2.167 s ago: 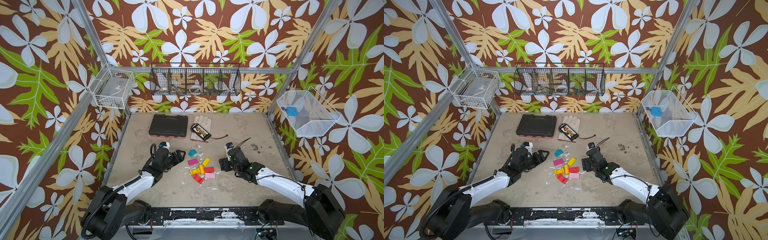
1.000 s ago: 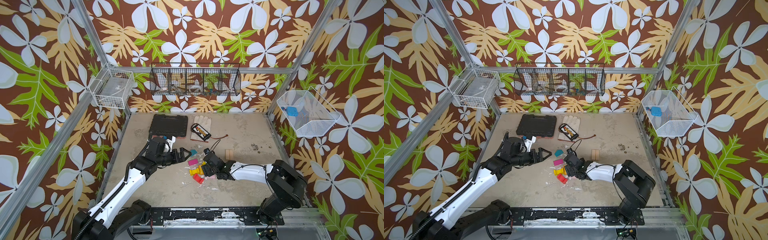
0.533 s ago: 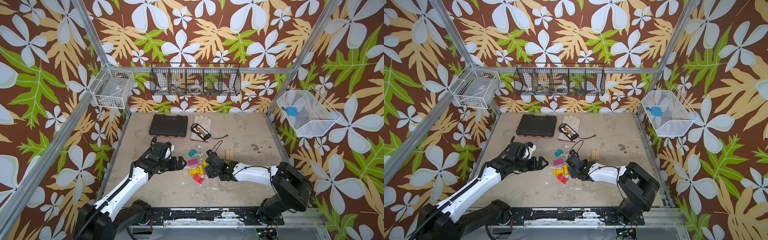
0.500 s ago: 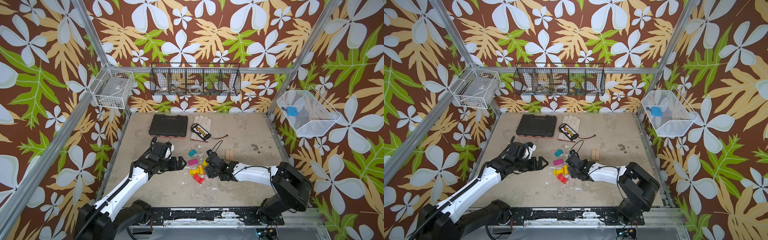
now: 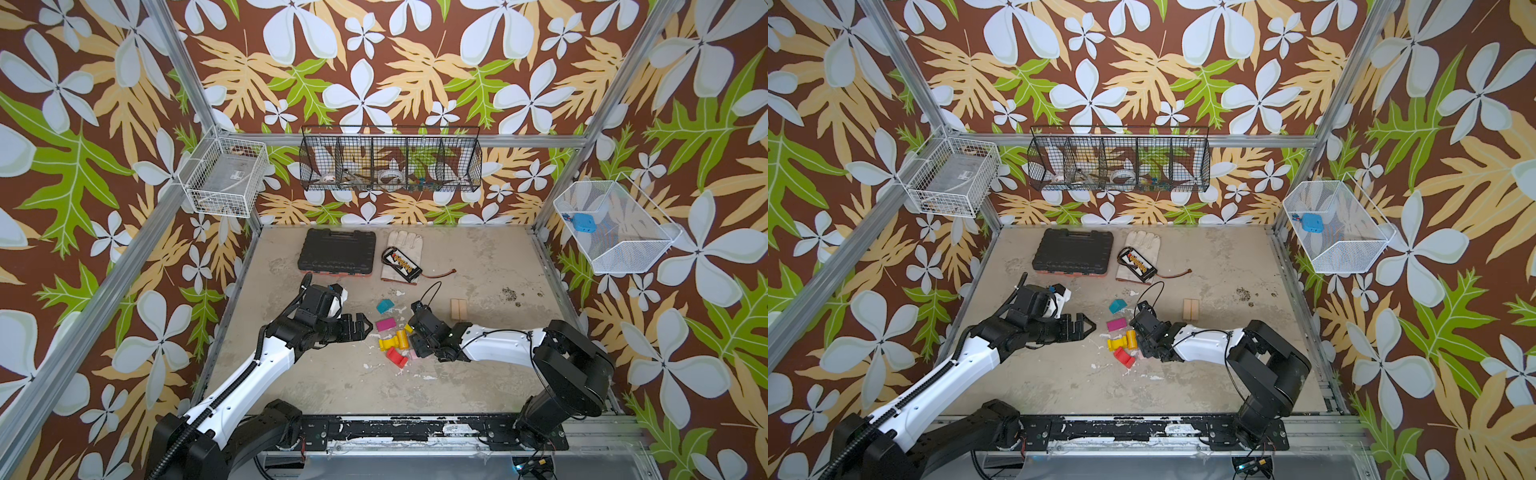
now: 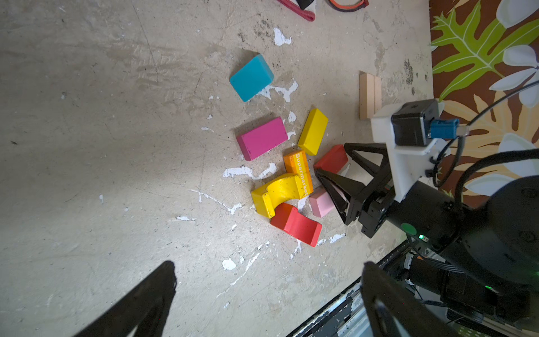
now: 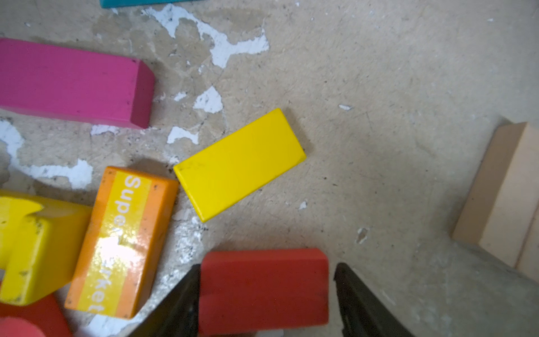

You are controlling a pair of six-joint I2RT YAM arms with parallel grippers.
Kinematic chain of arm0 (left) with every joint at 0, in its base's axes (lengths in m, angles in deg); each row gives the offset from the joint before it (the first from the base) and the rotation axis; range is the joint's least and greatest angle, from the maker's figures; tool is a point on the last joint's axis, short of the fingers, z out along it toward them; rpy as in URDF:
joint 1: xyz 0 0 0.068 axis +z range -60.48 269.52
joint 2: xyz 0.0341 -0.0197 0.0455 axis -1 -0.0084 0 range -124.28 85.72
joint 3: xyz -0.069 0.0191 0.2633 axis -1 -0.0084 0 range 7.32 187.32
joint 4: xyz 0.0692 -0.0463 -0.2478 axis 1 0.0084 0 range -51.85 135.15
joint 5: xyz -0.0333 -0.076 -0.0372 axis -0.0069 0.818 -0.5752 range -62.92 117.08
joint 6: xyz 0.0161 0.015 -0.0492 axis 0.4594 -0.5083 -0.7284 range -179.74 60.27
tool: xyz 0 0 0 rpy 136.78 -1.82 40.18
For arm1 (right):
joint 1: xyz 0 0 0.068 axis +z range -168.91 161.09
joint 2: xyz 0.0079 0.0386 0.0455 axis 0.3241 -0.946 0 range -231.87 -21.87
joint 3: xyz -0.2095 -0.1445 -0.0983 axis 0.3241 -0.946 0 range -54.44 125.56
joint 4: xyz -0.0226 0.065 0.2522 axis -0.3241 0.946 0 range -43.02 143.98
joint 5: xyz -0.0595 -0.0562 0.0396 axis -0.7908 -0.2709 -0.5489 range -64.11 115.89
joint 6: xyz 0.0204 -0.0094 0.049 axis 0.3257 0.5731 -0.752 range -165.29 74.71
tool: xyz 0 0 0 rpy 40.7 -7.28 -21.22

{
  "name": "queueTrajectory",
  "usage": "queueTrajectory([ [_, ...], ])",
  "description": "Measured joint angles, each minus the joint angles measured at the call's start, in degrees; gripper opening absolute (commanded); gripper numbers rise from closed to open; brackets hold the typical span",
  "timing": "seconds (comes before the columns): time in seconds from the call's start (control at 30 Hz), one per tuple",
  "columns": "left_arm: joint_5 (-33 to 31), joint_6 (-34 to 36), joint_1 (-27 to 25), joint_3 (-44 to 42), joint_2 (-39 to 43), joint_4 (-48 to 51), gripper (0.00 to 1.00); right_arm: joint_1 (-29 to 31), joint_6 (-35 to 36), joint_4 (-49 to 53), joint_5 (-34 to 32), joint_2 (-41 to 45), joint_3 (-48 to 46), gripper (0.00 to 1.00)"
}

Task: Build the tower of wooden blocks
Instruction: 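Lift the red block with the right gripper and carry it over the planks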

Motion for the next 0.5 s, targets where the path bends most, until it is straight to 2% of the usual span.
queueTrajectory([
  [0.5,0.04,0.00,0.00,-0.11,0.42,0.02,1.00,0.00,-0.61,-1.68,-0.39,-1.60,0.98,0.67],
])
